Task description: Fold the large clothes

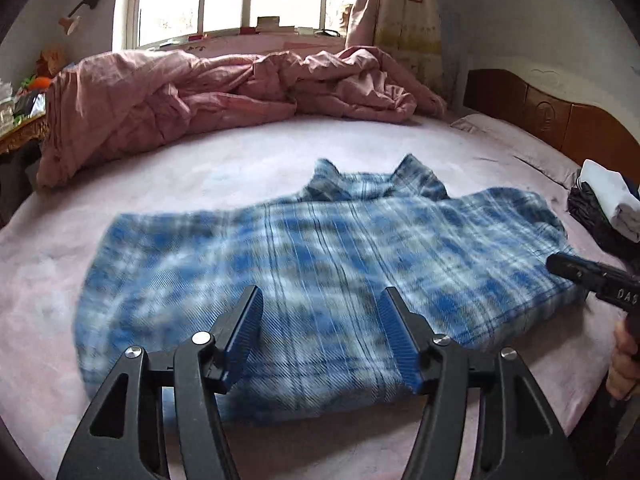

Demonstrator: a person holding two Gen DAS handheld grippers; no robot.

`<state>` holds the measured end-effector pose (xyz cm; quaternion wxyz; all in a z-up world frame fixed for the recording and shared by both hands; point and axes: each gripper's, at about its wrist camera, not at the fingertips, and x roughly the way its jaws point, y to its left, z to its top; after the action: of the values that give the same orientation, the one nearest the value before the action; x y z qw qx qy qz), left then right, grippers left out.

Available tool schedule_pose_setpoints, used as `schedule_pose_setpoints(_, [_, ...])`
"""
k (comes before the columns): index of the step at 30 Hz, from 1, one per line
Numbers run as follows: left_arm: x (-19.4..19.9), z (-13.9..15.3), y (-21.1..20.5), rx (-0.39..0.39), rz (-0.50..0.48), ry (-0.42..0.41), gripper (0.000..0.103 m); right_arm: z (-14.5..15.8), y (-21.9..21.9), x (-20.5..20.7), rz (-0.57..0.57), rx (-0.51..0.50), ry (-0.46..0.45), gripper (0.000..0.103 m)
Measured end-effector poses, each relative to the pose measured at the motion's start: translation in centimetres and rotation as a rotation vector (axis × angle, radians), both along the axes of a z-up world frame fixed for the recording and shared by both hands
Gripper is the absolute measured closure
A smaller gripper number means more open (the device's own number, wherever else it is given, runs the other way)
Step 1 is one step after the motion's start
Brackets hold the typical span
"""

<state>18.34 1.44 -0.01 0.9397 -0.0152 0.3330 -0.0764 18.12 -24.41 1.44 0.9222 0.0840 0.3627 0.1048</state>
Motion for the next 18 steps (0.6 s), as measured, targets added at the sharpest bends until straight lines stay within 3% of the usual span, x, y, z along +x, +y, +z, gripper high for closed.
schedule_pose_setpoints(3, [-0.2, -2.2, 0.2, -0.023, 0.053, 0.04, 0.043, -2.7, 0.6, 0.1, -0.008, -0.026, 0.065, 0.065])
schedule_pose_setpoints(8, [-1.1, -3.0, -0.8, 0.056, 0.042, 0.022, 0.043, -3.1, 1.9, -1.8, 0.016, -0.149, 0.023, 0.065])
schedule_pose_setpoints(12, [-1.7, -3.5, -1.9, 0.13, 0.048, -0.017, 0.039, -3.4, 1.3, -2.3, 0.001, -0.122, 0.003, 0.065])
schedule_pose_setpoints(18, [-1.8, -3.3, -1.6, 0.109, 0.049, -0.028, 0.035, -3.4, 1.5, -2.4, -0.012, -0.138, -0.017, 0.061])
